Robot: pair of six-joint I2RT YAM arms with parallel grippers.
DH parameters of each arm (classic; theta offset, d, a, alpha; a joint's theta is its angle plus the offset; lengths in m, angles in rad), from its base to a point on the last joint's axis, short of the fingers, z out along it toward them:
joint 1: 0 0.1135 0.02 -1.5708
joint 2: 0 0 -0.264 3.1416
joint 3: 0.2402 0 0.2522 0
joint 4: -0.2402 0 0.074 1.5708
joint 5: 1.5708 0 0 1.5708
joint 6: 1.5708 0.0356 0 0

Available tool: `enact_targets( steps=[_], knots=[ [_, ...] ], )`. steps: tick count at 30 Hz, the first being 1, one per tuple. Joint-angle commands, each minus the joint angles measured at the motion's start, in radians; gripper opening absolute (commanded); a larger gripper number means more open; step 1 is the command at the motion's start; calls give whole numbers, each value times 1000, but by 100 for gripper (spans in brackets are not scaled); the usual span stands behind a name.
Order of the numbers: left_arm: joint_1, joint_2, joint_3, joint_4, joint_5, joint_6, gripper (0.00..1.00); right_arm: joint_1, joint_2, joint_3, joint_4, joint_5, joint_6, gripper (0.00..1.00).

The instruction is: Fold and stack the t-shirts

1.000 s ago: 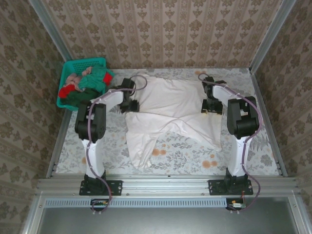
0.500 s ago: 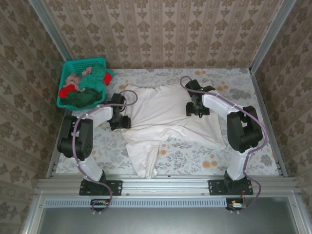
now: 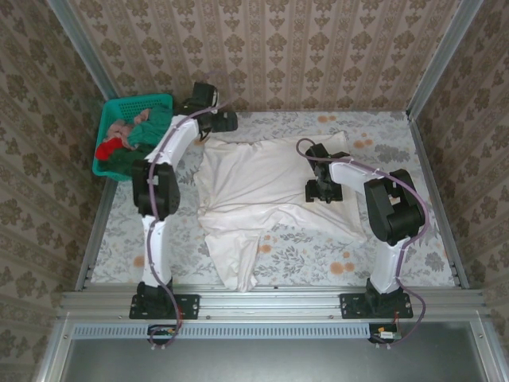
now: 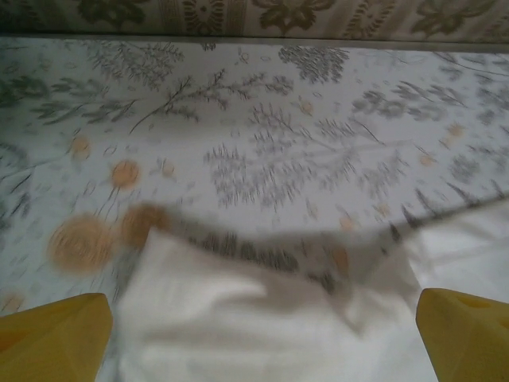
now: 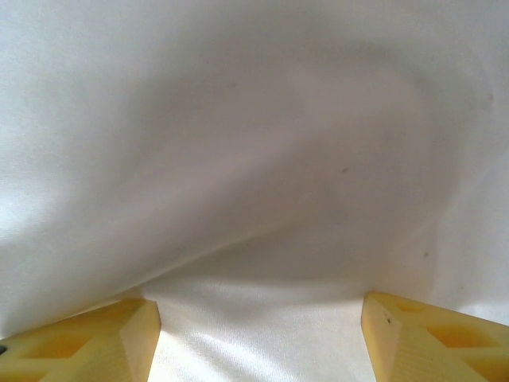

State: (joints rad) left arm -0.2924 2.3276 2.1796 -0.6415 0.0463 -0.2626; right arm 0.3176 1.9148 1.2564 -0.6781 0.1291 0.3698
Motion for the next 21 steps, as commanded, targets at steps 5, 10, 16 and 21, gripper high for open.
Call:
enact_targets(
  steps=[5, 10, 16, 21],
  knots=[
    [52, 197, 175, -125, 10, -73, 73, -4, -16, -54, 26, -19, 5, 70],
    [73, 236, 164, -100, 21, -95, 72, -3, -28, -81, 39, -23, 6, 70],
    [73, 225, 164, -83, 141, -91, 23, -7, -21, -77, 42, -20, 3, 70],
    [77, 161, 227, 32, 305, -68, 0, -14, -18, -70, 32, -19, 3, 70]
  ],
)
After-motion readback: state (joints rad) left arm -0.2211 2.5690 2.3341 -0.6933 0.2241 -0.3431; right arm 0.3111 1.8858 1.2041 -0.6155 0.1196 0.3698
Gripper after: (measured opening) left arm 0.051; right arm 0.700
